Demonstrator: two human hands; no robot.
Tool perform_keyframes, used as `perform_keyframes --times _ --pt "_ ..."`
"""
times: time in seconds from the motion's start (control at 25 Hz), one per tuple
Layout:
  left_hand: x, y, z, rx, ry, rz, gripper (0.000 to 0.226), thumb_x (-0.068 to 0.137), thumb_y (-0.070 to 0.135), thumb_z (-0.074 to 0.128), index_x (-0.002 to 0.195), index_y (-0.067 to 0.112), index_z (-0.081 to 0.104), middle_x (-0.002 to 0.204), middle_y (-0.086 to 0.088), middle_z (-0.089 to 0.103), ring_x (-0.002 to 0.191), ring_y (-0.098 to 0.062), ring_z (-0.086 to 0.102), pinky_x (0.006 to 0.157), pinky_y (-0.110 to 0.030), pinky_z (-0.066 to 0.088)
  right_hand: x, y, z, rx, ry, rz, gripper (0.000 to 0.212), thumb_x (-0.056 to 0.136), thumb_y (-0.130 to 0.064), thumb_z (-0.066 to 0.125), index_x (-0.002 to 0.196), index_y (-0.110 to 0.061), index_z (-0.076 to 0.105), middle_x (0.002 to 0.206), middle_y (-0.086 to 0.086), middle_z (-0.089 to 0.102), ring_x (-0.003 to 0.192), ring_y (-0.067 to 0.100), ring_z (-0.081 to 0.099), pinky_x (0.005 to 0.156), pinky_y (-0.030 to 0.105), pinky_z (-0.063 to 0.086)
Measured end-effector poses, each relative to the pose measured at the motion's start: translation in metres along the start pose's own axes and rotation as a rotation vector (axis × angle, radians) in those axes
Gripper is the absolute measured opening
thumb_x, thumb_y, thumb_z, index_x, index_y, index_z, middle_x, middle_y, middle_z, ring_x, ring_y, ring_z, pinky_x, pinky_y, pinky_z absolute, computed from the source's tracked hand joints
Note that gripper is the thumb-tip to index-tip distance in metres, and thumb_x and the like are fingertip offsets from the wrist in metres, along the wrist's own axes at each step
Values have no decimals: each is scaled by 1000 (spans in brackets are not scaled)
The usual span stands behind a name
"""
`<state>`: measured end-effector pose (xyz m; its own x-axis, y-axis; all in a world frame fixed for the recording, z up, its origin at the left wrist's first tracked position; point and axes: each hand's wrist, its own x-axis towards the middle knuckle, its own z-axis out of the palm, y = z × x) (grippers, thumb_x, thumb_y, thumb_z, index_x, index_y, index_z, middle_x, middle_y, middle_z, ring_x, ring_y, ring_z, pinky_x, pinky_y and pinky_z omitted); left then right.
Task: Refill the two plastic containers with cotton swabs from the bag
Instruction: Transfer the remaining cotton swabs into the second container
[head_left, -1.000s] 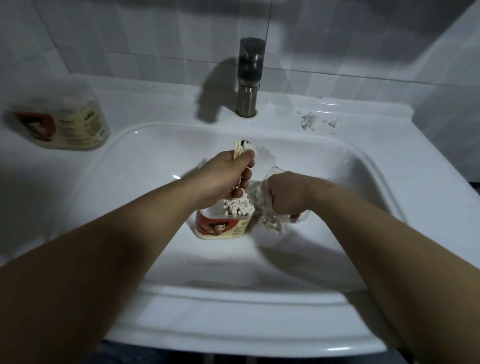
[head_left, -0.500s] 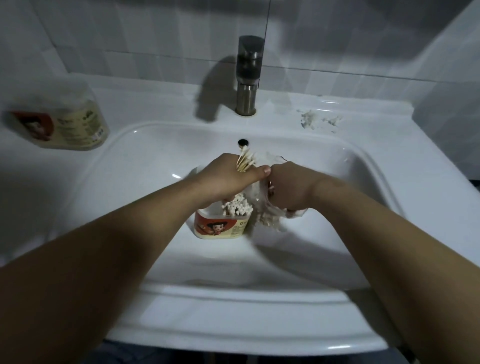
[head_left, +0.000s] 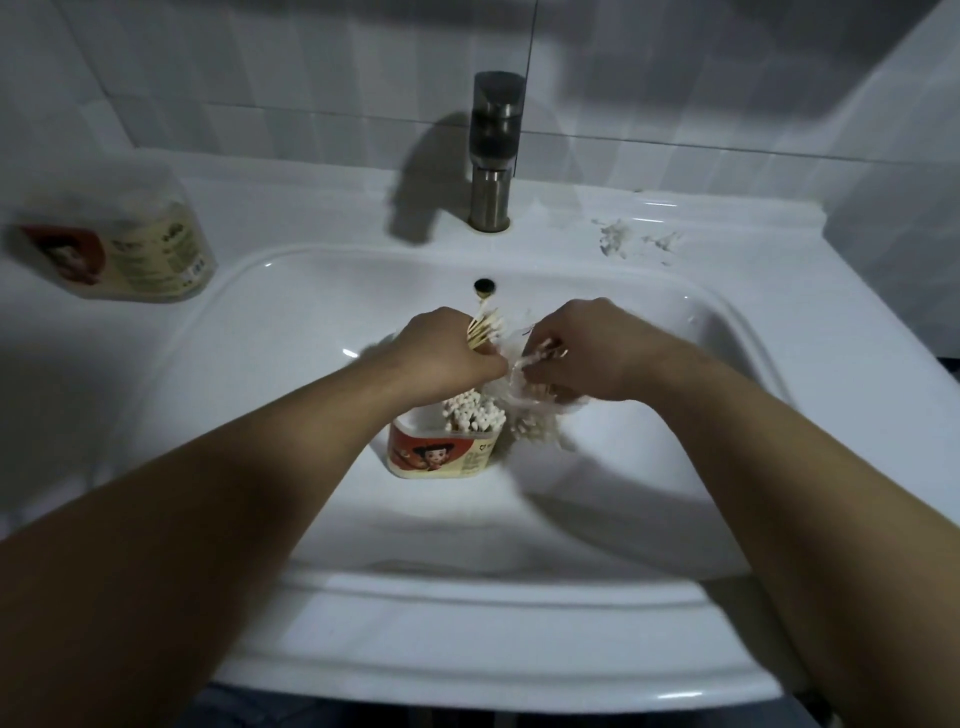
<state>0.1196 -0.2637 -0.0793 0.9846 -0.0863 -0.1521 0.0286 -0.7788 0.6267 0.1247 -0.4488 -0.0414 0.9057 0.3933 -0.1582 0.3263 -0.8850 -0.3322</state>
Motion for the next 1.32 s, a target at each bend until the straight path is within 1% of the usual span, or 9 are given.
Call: perform_keyframes --times 0.24,0.4,0.56,0.68,0.8,0.88,1.08,1.2,1.32 --pt "2 -4 1 -7 -34 -29 40 67 48 64 79 10 68 69 -5 65 67 -25 64 62 -36 51 5 10 -1 517 121 69 2 90 -11 75 88 -9 73 81 9 75 69 19 77 81 42 63" --pt "-1 1 -1 -49 92 2 39 87 53 62 76 16 63 69 -4 65 69 -26 66 67 -38 55 8 14 3 540 76 107 7 86 -7 77 87 -1 74 79 14 76 72 24 77 84 47 62" --pt "-9 18 -1 -454 192 186 44 107 43 42 84 9 56 64 -2 56 59 -20 59 68 -42 56 8 12 3 623 55 101 9 85 -1 76 86 7 72 84 25 74 78 30 77 82 42 63" --pt "-12 25 5 -659 126 155 38 109 39 40 89 11 57 81 -3 63 76 -15 66 77 -38 63 7 11 -1 728 73 66 6 85 6 73 89 10 72 91 30 72 80 31 77 85 42 62" --pt "-10 20 10 -672 43 57 36 107 41 42 112 11 62 109 -4 68 106 -17 67 82 -42 64 6 12 -6 824 132 64 10 85 10 71 93 15 70 94 34 70 83 34 76 82 37 63" --pt "-9 16 10 -690 1 28 36 107 41 43 120 13 61 119 -4 67 113 -18 66 80 -40 64 6 13 -8 920 164 71 13 84 12 70 94 20 66 88 30 67 82 33 75 83 37 63" --pt "-11 22 9 -928 -79 -24 35 109 39 41 121 16 65 116 -3 73 106 -18 72 84 -38 63 6 11 -8 1197 30 59 8 90 10 64 97 8 68 95 21 71 84 25 73 76 24 60" --pt "-16 26 10 -1042 -178 -51 33 109 39 39 113 21 67 86 -2 76 81 -20 74 77 -36 64 8 9 -3 1261 -39 69 14 91 10 62 104 9 67 93 16 70 77 21 71 71 22 60" --pt "-17 26 11 -956 -171 -26 31 110 36 38 106 21 64 71 0 66 62 -12 61 67 -30 59 9 9 0 1130 -34 39 15 92 4 66 104 14 66 90 19 72 75 24 72 70 25 60"
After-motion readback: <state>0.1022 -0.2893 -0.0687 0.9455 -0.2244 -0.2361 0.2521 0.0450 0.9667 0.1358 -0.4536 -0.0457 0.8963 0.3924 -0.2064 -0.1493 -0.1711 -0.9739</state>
